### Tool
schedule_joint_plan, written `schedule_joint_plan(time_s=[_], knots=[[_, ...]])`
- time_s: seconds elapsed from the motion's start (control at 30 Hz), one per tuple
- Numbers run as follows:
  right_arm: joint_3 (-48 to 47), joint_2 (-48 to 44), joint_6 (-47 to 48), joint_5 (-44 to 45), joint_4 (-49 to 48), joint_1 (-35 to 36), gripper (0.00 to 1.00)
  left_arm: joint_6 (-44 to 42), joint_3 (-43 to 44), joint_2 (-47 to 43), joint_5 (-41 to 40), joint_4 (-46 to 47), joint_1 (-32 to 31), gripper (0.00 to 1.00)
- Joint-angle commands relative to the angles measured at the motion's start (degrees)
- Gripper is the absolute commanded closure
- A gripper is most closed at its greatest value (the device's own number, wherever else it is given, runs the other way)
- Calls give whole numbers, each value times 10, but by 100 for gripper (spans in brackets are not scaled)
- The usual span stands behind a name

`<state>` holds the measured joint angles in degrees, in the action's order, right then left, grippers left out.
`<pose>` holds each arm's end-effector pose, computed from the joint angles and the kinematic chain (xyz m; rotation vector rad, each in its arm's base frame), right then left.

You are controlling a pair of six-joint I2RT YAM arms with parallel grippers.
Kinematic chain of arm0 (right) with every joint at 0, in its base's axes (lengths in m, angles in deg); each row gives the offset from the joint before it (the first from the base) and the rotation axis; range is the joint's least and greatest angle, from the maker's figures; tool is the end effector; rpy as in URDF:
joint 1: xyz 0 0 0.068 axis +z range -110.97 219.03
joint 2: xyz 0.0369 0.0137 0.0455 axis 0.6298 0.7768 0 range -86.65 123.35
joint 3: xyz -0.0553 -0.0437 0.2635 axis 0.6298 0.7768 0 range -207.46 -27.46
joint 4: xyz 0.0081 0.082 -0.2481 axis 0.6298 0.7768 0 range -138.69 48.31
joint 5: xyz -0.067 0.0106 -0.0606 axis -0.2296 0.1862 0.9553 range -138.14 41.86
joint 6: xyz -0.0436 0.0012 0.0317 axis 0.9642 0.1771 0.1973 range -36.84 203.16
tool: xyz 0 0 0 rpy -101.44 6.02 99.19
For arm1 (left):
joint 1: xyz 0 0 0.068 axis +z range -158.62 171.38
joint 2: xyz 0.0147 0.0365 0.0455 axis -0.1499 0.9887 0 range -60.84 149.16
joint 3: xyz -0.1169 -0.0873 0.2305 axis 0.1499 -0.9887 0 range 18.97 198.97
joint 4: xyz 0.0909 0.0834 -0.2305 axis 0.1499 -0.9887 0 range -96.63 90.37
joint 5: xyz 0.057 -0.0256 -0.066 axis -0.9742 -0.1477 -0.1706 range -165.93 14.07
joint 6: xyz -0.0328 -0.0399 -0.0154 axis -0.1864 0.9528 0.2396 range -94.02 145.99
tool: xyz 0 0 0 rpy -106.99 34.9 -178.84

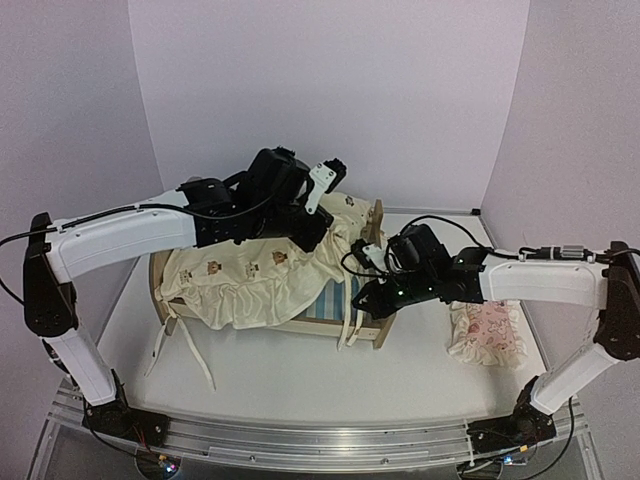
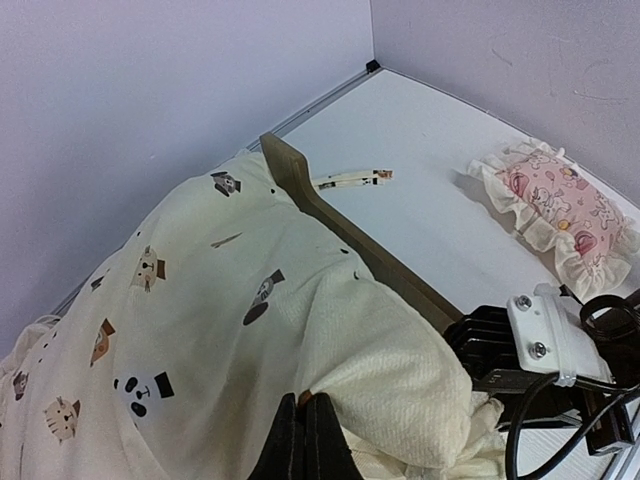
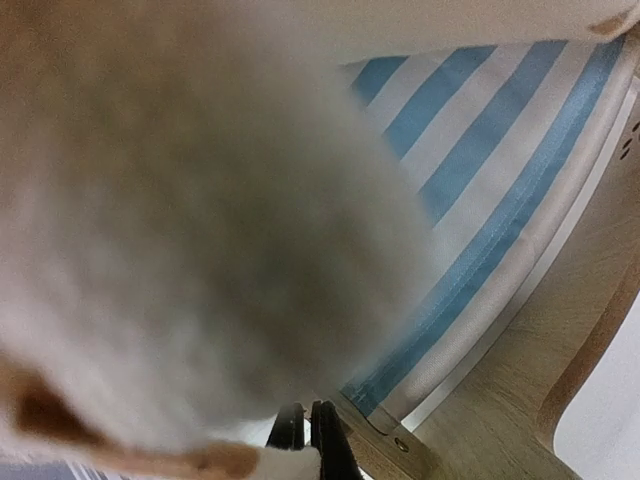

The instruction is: Set up the pet bed

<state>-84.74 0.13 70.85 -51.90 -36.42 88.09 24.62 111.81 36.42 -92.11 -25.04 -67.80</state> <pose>0.2143 0.2504 0.2356 -0.7830 2.2469 0.6105 0.2115 -0.3350 0.3625 0.8995 1.8807 -0.3232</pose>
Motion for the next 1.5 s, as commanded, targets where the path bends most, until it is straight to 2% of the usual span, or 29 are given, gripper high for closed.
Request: schedule_joint_plan(time_s=[0.0, 0.27, 0.5, 0.83, 1.3, 1.4, 1.47], knots=[[-38, -37, -3, 28, 71, 3, 100, 9, -4, -38, -19, 34, 6, 100], [-148, -41, -2, 102, 204, 2, 100, 9, -28, -40, -14, 50, 6, 100], [-242, 26, 14, 161, 273, 2, 100, 29, -41, -43, -9, 55, 6, 100], [-261, 92, 0, 170, 306, 1, 100, 36, -59, -48, 1, 58, 6, 100], [-272, 161, -78, 197, 345, 1, 100, 46, -71, -35, 11, 71, 6, 100], [-268, 161, -87, 187, 353, 1, 95, 46, -71, -29, 14, 71, 5, 100], [-264, 151, -90, 174, 357, 1, 83, 46, -71, -24, 15, 70, 5, 100]])
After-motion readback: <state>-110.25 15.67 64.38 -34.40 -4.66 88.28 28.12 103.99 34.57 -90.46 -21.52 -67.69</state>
